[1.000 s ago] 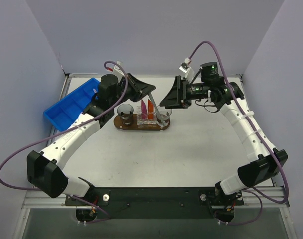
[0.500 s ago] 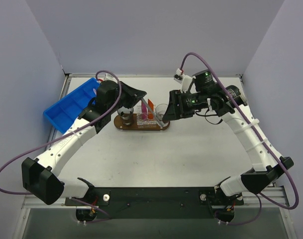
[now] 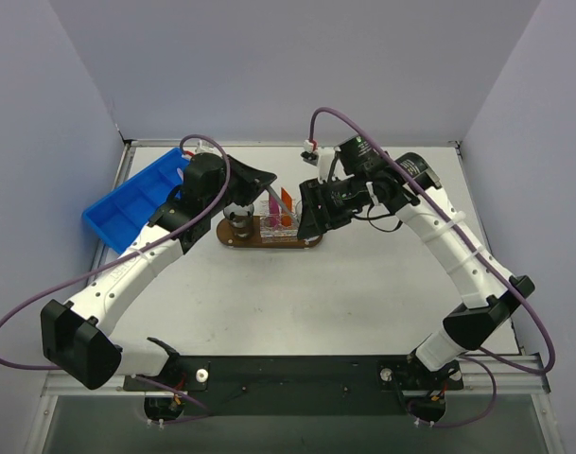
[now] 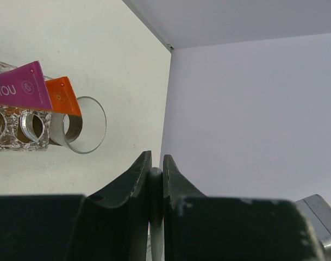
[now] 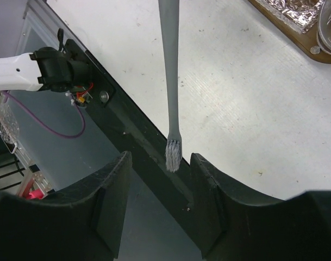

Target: Prepare toiletry sets of a toothbrush and toothpaste on the tray

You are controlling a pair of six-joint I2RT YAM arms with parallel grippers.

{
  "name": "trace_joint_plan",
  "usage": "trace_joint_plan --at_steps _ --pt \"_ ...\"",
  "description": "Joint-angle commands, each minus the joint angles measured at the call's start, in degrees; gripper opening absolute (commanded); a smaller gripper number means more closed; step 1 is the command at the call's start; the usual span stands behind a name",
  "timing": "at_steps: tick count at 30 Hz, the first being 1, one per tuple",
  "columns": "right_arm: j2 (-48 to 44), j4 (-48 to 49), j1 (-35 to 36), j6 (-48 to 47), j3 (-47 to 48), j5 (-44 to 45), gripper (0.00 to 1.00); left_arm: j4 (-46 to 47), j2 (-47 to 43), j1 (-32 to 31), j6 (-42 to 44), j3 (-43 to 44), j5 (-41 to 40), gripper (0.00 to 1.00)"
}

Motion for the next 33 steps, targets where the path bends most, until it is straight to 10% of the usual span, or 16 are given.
trace_joint_plan --at_steps 1,21,28,33 --pt "1.4 -3.0 1.5 -2.1 2.8 2.9 0.42 1.2 -2.0 -0.1 -1.1 1.4 -0.6 0.00" --pt "2.8 -3.1 3.2 -3.0 3.3 8.4 0.00 -0.3 -1.4 -0.6 3.6 2.5 0.1 0.00" --pt "1.4 -4.7 1.2 -2.6 1.9 9.3 0.00 -4.9 -4.1 0.5 14.7 3.6 -4.3 0.81" --pt "-0.4 -8.0 -1.1 -2.5 -1.4 10.0 0.00 -11.3 -5.9 4.1 25.2 5.2 -8.7 0.88"
